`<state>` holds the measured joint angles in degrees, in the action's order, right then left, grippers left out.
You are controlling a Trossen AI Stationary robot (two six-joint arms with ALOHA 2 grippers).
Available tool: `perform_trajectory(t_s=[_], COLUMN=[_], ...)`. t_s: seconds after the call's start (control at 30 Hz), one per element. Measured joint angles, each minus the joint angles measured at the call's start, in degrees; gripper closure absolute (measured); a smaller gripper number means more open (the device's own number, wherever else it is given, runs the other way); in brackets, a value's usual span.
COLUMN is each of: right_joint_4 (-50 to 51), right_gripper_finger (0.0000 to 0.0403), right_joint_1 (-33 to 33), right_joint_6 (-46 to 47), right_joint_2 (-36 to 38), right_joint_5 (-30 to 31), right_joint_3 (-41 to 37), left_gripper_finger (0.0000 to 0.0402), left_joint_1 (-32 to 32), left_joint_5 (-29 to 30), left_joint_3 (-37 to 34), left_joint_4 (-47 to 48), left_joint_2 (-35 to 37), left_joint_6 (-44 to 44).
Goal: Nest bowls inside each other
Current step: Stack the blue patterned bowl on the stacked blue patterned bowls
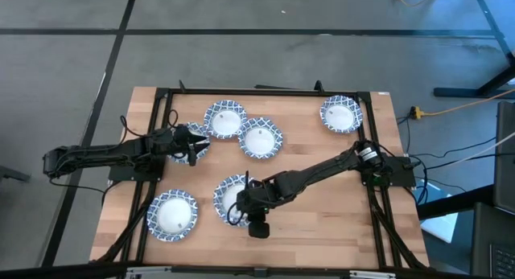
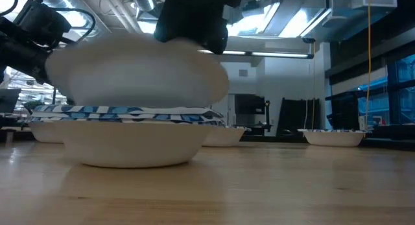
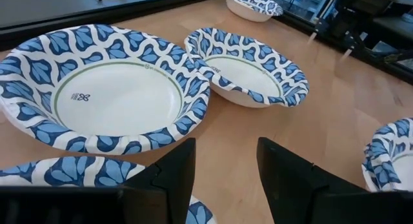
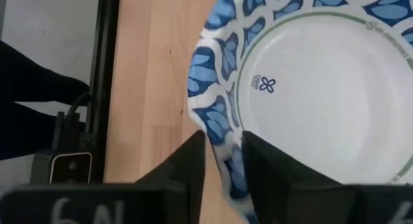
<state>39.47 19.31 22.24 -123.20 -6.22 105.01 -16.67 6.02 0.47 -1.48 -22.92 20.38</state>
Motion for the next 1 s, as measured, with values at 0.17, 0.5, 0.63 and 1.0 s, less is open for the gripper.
perform_trajectory(t_s=[0.17,0.5,0.63,1.0], right_joint_4=[1.4,13.0,17.4,13.1], right_gripper_finger=[0.0237,0.0183,0.0182,0.0189], right_joint_1=[0.0,-0.6,-0.6,-2.3], right_joint_6=[0.0,-0.2,0.1,4.9], right_joint_2=[0.0,2.6,6.0,26.7], right_joint_5=[0.1,10.9,16.9,26.1], right_joint_3=[0.0,0.0,-1.5,-23.0], left_gripper_finger=[0.0242,0.0242,0.0242,0.0242], left_joint_1=[0.0,0.0,0.0,0.0], left_joint_5=[0.0,-0.3,-1.3,-1.3], left_joint_3=[0.0,0.0,0.0,0.0], left_joint_4=[0.0,0.0,0.3,0.2], left_joint_2=[0.0,0.0,0.0,0.0], left_joint_6=[0.0,0.0,0.0,0.1])
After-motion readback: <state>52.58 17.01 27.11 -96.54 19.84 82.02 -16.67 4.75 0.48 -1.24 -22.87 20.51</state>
